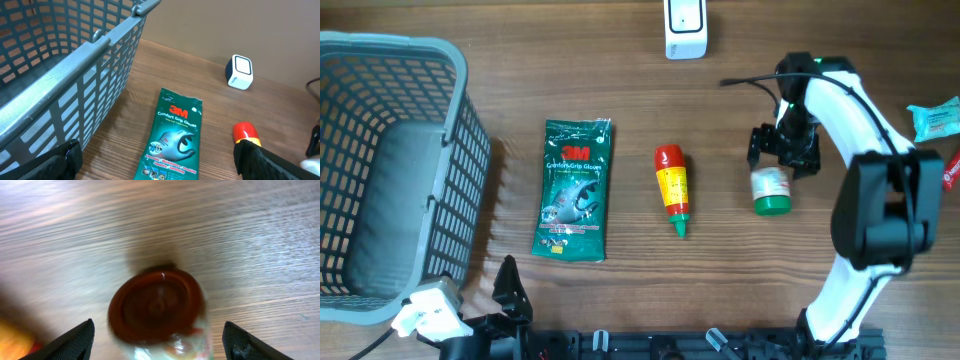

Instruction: Scan the item barcode

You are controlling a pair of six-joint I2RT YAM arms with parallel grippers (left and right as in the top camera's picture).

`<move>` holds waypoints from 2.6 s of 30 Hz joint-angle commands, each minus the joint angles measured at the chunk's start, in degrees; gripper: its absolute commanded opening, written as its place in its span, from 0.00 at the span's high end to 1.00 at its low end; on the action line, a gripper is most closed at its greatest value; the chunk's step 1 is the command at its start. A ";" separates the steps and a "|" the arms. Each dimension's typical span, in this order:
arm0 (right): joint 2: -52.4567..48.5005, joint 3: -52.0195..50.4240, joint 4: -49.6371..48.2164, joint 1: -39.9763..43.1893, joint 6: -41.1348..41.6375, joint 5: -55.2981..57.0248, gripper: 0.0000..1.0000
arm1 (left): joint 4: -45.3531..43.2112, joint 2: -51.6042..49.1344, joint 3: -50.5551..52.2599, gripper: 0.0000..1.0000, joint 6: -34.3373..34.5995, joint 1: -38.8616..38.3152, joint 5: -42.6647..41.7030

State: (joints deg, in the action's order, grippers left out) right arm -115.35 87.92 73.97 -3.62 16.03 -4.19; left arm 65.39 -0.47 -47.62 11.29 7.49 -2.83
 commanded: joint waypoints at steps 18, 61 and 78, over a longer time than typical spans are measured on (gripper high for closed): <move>24.81 -11.91 0.68 -0.28 72.43 2.34 0.00 | -0.20 0.20 -0.04 0.00 0.33 -0.24 0.15; 11.23 -24.26 -24.28 -0.28 35.71 4.59 0.09 | -0.20 0.20 -0.04 0.00 0.33 -0.24 0.15; 11.52 -17.86 -7.98 -0.28 -1.01 -60.37 0.16 | -0.20 0.20 -0.04 0.00 0.33 -0.24 0.15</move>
State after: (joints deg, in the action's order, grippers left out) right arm -103.70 68.88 64.47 -3.84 19.62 -43.03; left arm 65.39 -0.47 -47.62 11.29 7.49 -2.83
